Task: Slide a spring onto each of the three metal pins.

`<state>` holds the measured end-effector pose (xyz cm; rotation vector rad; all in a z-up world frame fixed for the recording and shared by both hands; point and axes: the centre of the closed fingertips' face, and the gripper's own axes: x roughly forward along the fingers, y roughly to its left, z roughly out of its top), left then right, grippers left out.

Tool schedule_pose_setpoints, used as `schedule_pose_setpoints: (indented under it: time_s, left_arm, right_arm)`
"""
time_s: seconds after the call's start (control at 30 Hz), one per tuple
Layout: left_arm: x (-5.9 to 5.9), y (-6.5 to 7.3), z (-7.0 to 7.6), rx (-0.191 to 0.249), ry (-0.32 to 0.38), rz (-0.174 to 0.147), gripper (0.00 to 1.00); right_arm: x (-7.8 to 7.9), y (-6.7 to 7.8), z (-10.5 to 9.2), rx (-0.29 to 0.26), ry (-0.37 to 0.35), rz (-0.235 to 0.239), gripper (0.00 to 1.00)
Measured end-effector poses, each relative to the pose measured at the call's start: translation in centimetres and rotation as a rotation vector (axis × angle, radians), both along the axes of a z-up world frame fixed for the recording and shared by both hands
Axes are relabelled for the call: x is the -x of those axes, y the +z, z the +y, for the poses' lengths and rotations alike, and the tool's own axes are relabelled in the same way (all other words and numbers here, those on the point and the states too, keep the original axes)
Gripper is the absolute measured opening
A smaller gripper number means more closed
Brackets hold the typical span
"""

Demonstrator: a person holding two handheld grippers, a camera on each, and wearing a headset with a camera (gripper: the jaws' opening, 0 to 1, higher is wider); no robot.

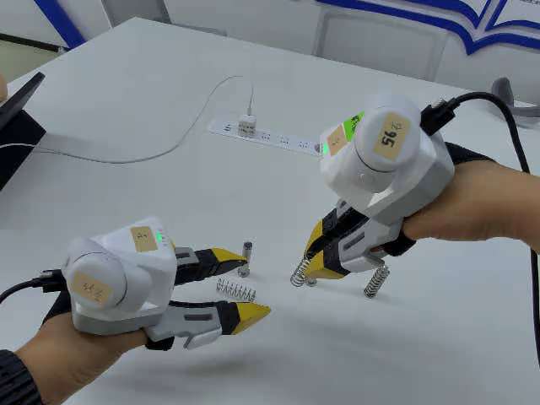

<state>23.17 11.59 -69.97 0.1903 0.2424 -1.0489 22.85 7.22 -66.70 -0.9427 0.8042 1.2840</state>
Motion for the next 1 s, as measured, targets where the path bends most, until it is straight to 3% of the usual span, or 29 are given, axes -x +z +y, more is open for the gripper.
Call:
schedule_pose_setpoints:
  time_s: [0.23, 0.63, 1.0]
  left_arm:
    - [-0.9, 0.0, 1.0, 0.0, 0.046, 0.001, 0.51]
    - [-1.3, -0.2, 1.6, -0.009, 0.07, 0.012, 0.59]
    - [-1.3, -0.3, 1.7, -0.01, 0.075, 0.015, 0.62]
  right_arm:
    - [-1.0, 0.6, -1.0, -0.005, -0.034, -0.013, 0.12]
    - [-3.3, 1.4, -2.7, 0.008, -0.093, -0.053, 0.12]
    - [-4.6, -0.7, -3.3, 0.052, -0.124, -0.022, 0.12]
